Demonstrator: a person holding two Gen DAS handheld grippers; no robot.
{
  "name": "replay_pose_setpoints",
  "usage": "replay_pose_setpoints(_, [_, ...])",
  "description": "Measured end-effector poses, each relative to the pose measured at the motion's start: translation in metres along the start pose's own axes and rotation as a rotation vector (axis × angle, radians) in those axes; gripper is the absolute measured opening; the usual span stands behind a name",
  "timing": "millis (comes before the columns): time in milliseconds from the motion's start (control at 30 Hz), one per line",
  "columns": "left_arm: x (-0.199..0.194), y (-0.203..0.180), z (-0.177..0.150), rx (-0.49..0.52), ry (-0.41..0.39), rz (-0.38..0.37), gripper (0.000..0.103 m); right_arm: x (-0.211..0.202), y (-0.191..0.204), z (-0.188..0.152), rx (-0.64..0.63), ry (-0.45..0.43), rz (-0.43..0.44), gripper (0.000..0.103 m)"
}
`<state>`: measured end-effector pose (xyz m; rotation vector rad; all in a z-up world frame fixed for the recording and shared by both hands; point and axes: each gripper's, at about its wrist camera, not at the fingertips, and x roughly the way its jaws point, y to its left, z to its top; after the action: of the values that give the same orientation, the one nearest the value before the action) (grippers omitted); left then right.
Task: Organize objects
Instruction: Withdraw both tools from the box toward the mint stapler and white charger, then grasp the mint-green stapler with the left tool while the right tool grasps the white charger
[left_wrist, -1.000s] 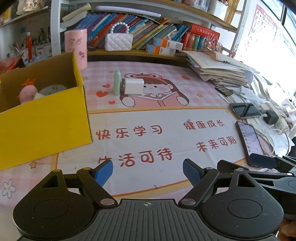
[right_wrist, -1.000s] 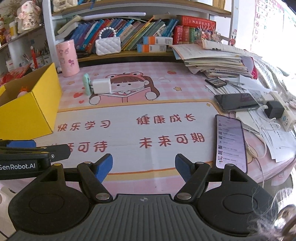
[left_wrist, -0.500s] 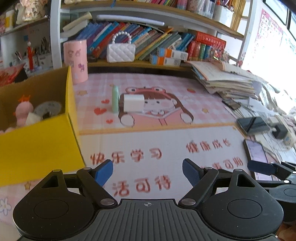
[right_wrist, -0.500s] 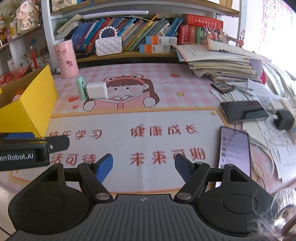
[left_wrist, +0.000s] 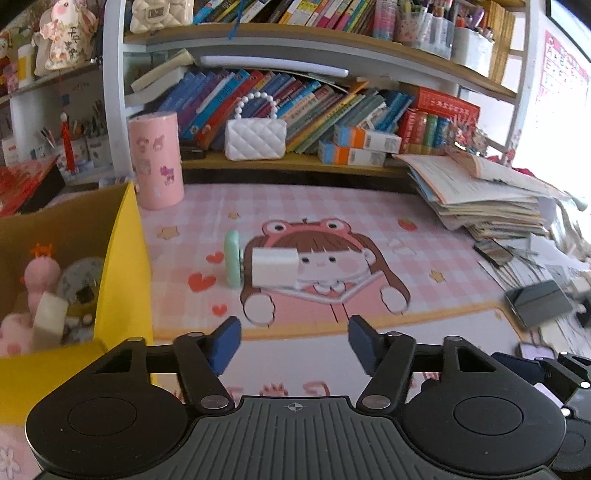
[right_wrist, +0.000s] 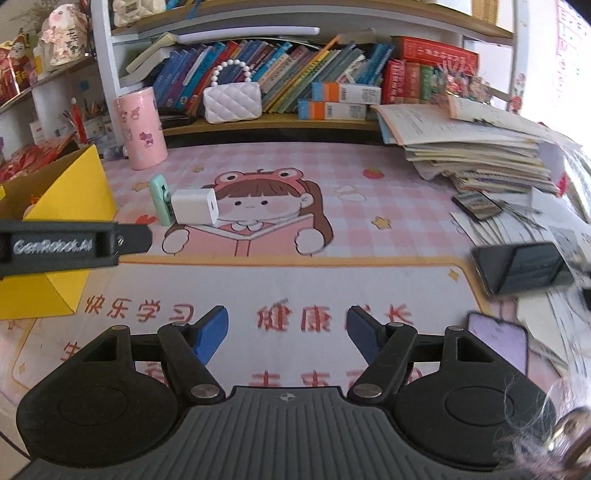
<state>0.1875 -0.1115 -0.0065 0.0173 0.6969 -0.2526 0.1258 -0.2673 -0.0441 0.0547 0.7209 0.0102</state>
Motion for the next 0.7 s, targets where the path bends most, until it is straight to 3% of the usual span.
replay_pose_setpoints(167, [0.017, 0.001, 0.016, -0.013, -0.006, 0.041, 0.049, 0.018, 0.001, 0.016, -0.028, -0.023, 0.029, 0.069])
replay_pose_setpoints(700, [0.078, 0.014, 0.059, -0.055, 0.009, 0.144, 0.034, 0.072, 0.002, 0.059, -0.049, -0.037, 0.085, 0.069])
